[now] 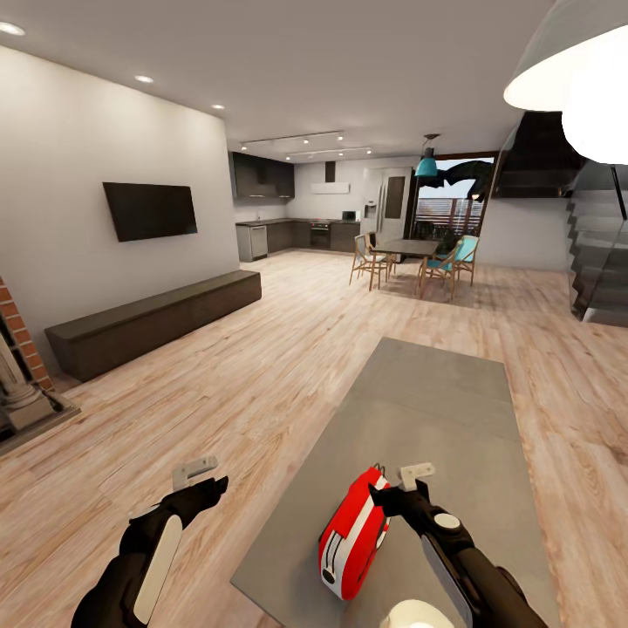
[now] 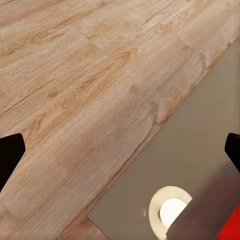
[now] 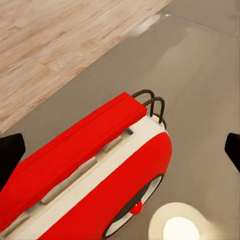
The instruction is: Turn on the radio receiver that's on the table in the living room.
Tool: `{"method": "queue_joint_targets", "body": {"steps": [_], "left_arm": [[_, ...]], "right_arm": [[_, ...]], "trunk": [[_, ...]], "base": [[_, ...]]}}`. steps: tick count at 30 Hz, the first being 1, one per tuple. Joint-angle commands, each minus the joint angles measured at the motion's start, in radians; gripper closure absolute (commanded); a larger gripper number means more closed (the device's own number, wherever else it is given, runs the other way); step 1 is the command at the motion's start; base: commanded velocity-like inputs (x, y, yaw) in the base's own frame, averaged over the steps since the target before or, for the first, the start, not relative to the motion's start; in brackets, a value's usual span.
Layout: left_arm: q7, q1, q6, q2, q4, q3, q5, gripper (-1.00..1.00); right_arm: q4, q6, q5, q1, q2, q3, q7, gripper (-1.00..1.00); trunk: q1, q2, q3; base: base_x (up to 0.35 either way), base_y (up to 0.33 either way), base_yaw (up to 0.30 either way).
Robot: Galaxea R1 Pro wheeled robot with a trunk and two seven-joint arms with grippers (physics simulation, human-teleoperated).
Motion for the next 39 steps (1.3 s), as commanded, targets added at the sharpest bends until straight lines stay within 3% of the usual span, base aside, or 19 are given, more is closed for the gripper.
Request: {"method": "queue_joint_targets", "body": {"steps": [1, 7, 15, 23, 39], "left_arm": [[0.000, 0.000, 0.000, 0.000, 0.000, 0.000, 0.000, -1.00], [0.000, 0.000, 0.000, 0.000, 0.000, 0.000, 0.000, -1.00], [-0.002, 0.000, 0.000, 0.000, 0.001, 0.000, 0.000, -1.00], [-0.003, 0.000, 0.000, 0.000, 0.001, 0.000, 0.000, -1.00], [-0.003, 0.000, 0.000, 0.000, 0.000, 0.000, 0.002, -1.00]], "right_arm": [[0.000, -0.001, 0.002, 0.000, 0.000, -0.001, 0.002, -1.00], [0.000, -0.005, 0.005, 0.000, 0.000, -0.001, 0.005, -1.00], [0.000, -0.072, -0.003, 0.000, 0.000, -0.002, 0.006, -1.00], [0.000, -0.083, -0.007, 0.000, 0.000, 0.000, 0.090, -1.00], [0.003, -0.084, -0.009, 0.000, 0.000, 0.000, 0.080, -1.00]], "trunk": [[0.000, 0.000, 0.000], [0.000, 0.000, 0.000], [0.000, 0.000, 0.000], [0.000, 0.000, 0.000], [0.000, 0.000, 0.000]], "base": [[0.000, 0.000, 0.000], [0.000, 0.000, 0.000], [0.000, 0.000, 0.000], [0.000, 0.000, 0.000], [0.000, 0.000, 0.000]]}}
